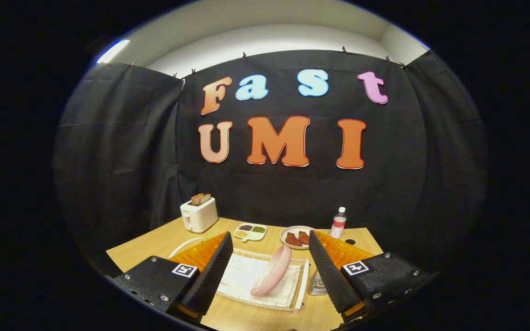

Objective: Take the plate from the dish rack, then take the spoon from the basket and place it into the plate.

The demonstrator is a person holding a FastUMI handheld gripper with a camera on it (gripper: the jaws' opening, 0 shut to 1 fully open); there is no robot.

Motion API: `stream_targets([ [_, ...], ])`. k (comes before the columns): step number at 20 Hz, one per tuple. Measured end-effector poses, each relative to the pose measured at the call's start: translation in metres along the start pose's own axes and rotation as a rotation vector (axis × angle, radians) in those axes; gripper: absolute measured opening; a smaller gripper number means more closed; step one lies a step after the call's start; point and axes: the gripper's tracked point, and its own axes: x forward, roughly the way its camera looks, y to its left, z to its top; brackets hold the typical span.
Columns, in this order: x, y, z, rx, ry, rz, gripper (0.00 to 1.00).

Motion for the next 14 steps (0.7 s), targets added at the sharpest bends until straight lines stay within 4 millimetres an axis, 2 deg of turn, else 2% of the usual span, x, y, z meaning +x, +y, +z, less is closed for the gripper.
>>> stream_targets([
  [9, 0.061, -0.006, -0.061, 0.098, 0.357, -0.003, 0.95],
  [14, 0.091, -0.021, -0.080, 0.100, 0.466, -0.070, 0.91],
])
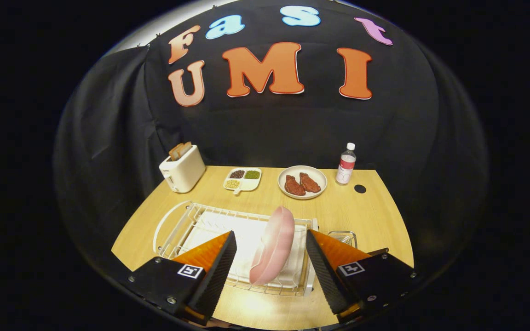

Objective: Take the plate from the dish rack, then take the spoon from the basket and place it into the plate.

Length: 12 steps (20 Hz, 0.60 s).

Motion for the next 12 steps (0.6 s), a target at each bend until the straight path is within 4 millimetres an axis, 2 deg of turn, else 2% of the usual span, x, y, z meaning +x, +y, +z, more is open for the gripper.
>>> stream_targets([
  [4, 0.031, 0.014, -0.025, 0.068, 0.188, 0.059, 0.86],
  [6, 0.045, 0.008, -0.030, 0.063, 0.232, 0.023, 0.81],
  [10, 0.070, 0.003, -0.039, 0.038, 0.292, -0.018, 0.79],
  [12, 0.080, -0.001, -0.046, 0.032, 0.327, -0.038, 0.75],
])
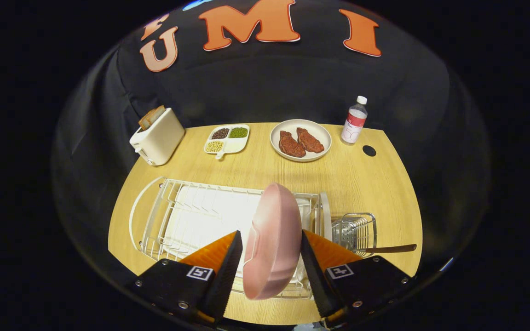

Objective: Take the plate from the dish rack, then take the spoon from the basket and place it into the plate.

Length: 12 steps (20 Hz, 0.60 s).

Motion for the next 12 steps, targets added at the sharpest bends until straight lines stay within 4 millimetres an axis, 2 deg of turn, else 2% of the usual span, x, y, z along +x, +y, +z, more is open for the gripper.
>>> stream_targets([
  [3, 0.011, -0.006, -0.005, -0.004, 0.036, -0.034, 0.59],
  [7, 0.027, -0.008, -0.016, -0.012, 0.065, -0.064, 0.47],
  [9, 0.033, -0.013, -0.026, -0.022, 0.092, -0.083, 0.42],
  [12, 0.037, -0.012, -0.023, 0.010, 0.083, -0.082, 0.42],
])
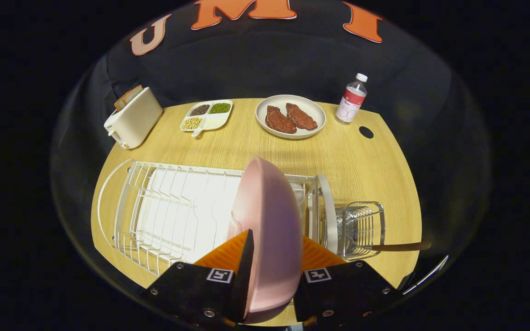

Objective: Take the plate from the dish rack, then take the spoon from the basket and place it into the plate.

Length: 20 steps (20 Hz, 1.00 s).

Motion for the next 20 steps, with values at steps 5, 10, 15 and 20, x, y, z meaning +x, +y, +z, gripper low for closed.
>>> stream_targets([
  [5, -0.008, -0.014, 0.015, 0.077, -0.056, -0.051, 0.33],
  [10, -0.021, -0.019, 0.024, 0.065, -0.123, -0.119, 0.32],
  [15, -0.034, -0.022, 0.035, 0.065, -0.169, -0.153, 0.31],
  [20, -0.056, -0.022, 0.037, 0.088, -0.234, -0.142, 0.31],
])
